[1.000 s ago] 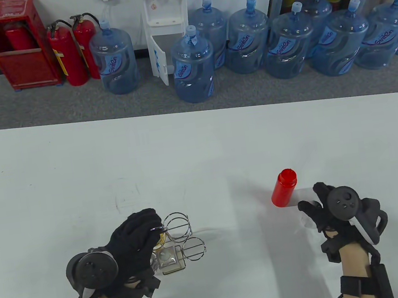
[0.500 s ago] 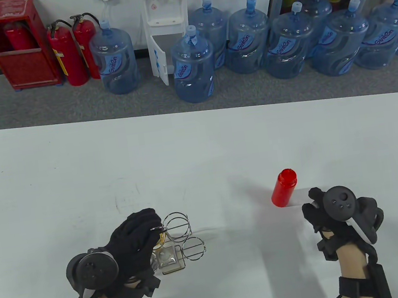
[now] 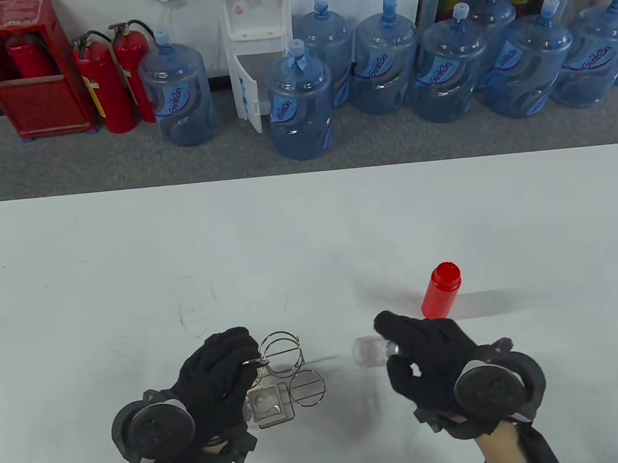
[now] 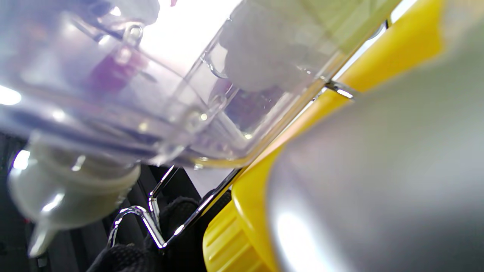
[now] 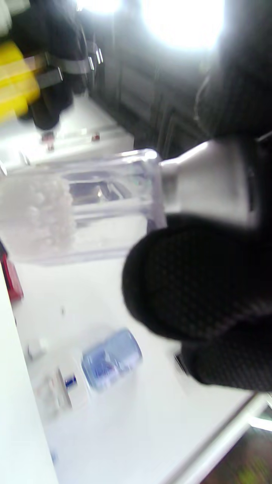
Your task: Hold seasoning rack and insert seasoning bottles through ring holders
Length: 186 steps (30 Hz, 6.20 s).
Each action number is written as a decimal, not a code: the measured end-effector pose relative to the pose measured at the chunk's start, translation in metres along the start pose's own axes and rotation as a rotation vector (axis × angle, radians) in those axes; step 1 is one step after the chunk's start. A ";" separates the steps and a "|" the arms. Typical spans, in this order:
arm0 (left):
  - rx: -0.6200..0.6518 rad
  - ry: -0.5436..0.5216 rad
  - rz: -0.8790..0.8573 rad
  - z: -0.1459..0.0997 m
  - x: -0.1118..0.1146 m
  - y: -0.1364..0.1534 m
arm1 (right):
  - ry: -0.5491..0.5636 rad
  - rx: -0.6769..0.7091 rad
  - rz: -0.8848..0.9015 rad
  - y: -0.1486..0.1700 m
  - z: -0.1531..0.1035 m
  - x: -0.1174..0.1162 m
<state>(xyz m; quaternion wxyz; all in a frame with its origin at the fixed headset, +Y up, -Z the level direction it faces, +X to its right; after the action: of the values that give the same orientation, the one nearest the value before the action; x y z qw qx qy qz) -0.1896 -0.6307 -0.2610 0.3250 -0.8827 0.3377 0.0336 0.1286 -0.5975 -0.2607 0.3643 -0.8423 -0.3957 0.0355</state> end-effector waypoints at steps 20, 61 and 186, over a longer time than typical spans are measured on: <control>0.041 0.030 0.005 -0.005 0.013 -0.014 | -0.113 0.080 -0.175 -0.035 -0.006 -0.073; 0.029 0.009 -0.017 -0.002 0.002 -0.005 | 0.084 -0.035 0.479 -0.031 0.085 -0.013; -0.020 0.660 0.575 -0.053 0.051 0.060 | -0.392 -0.091 -0.149 0.059 -0.041 -0.085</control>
<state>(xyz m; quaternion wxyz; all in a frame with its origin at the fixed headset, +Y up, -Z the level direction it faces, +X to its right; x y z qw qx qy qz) -0.1956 -0.7253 -0.2661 0.1685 -0.7192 0.6553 -0.1579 0.1228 -0.7051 -0.2879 0.2435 -0.8032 -0.5215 0.1536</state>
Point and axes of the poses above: the tracker on the back of each hand, its own y axis roughly to the little-finger side, its own z axis roughly from the wrist to the fingertips, x = y × z, the point moved 5 cm from there along z, roughly from the wrist to the fingertips, and after that the axes turned 3 degrees about -y, right-handed, at the moved point
